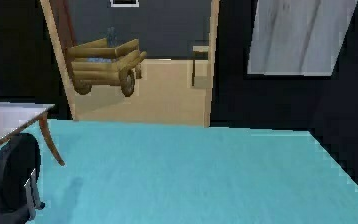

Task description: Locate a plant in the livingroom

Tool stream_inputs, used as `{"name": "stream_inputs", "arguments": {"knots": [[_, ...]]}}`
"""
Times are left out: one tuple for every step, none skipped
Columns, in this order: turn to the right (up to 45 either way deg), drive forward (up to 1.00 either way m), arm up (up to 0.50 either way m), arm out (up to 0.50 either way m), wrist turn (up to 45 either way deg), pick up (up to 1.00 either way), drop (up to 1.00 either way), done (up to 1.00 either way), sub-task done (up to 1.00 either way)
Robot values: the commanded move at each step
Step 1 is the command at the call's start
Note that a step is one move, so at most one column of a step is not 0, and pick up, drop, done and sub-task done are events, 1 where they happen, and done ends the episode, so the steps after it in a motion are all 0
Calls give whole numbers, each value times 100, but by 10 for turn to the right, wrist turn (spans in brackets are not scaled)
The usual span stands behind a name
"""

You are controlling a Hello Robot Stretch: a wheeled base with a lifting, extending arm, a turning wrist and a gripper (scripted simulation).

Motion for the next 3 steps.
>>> {"name": "stream_inputs", "arguments": {"knots": [[0,100,0,0,0,0,0,0,0],[-30,0,0,0,0,0,0,0,0],[0,100,0,0,0,0,0,0,0]]}}
